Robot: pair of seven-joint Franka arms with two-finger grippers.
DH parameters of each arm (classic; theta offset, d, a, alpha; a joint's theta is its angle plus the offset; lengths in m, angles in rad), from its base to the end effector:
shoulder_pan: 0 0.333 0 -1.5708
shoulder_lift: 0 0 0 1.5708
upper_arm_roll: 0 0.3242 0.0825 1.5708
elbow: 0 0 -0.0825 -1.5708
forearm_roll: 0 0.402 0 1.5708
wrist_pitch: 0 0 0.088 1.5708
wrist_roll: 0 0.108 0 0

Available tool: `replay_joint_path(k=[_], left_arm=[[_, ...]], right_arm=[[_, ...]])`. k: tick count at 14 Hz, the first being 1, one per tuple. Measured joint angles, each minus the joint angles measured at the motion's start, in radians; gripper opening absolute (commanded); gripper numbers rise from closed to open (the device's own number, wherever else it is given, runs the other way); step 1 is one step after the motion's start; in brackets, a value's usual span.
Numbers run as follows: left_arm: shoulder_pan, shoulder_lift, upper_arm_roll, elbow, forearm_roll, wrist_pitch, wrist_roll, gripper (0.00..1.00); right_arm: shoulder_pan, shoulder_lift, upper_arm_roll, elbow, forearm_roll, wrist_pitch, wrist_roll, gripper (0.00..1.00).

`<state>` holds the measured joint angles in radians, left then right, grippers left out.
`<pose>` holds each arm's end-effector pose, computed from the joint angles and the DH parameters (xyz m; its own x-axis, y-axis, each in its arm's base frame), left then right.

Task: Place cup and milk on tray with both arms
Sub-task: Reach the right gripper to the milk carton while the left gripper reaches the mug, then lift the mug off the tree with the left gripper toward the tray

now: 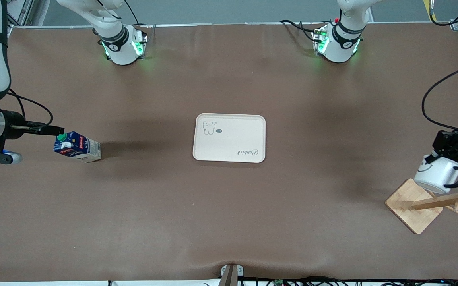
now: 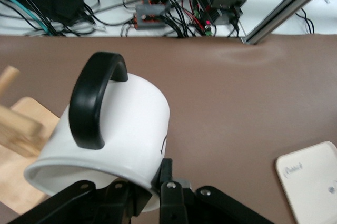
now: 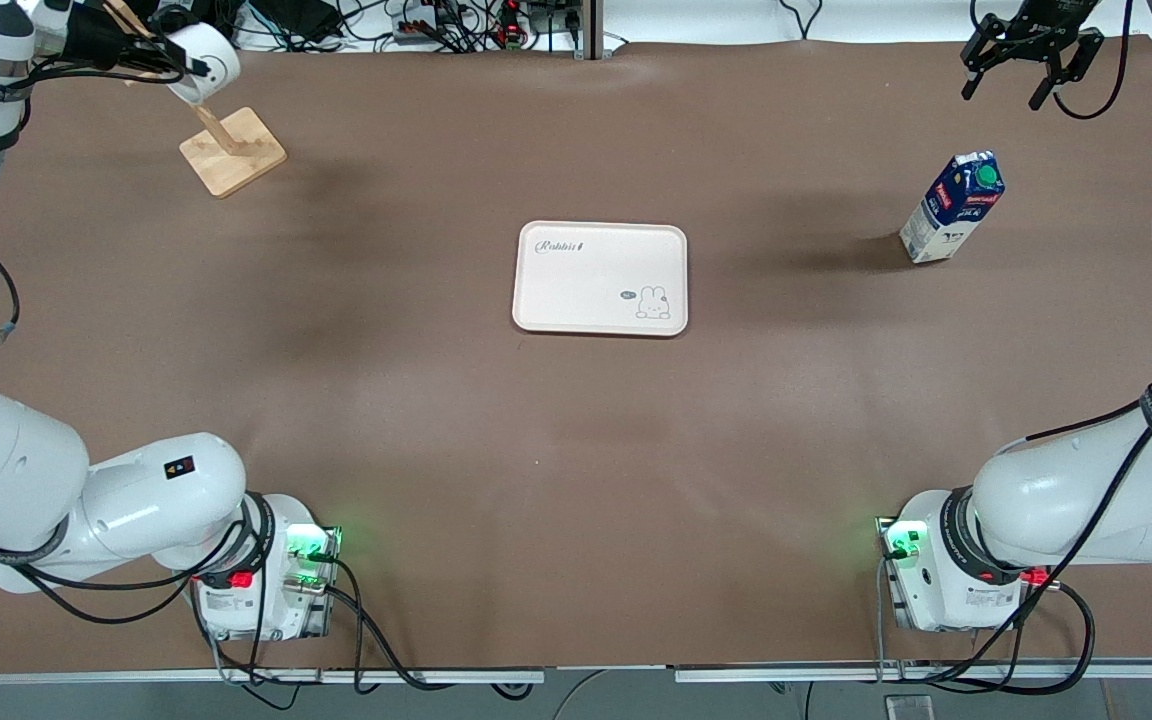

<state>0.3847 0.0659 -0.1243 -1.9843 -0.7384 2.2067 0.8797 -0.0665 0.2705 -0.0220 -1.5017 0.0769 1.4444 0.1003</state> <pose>0.5915 0.1347 0.4544 0.8755 -0.0885 0.4750 -0.2912 -0.8812 0.3724 0.6236 -0.0448 0.4935 0.9289 -0.1742 -0.3269 -0.1967 -0.9798 -0.0369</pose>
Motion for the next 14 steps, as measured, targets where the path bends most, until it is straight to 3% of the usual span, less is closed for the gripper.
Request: replay_joint_path(k=[4, 6, 8, 11, 14], left_arm=[[-0.002, -0.09, -0.072, -0.015, 0.196, -0.076, -0.306, 0.0], [-0.003, -0.107, -0.163, -0.013, 0.287, -0.078, -0.503, 0.0], [-0.006, -0.107, -0.278, 0.0, 0.452, -0.077, -0.736, 0.0], [-0.014, -0.072, -0.451, 0.04, 0.637, -0.125, -1.016, 0.0], [-0.058, 0.025, -0.54, 0.098, 0.692, -0.169, -1.197, 0.0]], right_arm=[[-0.001, 0.011, -0.001, 0.002, -0.001, 0.003, 0.0, 1.0], [-0.016, 0.038, -0.005, -0.007, -0.001, 0.06, 0.0, 1.0], [-0.039, 0.063, -0.006, -0.055, -0.001, 0.202, -0.009, 1.0], [-0.061, 0.074, -0.008, -0.129, -0.001, 0.291, -0.076, 1.0], [-0.075, 0.074, -0.009, -0.185, -0.001, 0.381, -0.167, 1.0]])
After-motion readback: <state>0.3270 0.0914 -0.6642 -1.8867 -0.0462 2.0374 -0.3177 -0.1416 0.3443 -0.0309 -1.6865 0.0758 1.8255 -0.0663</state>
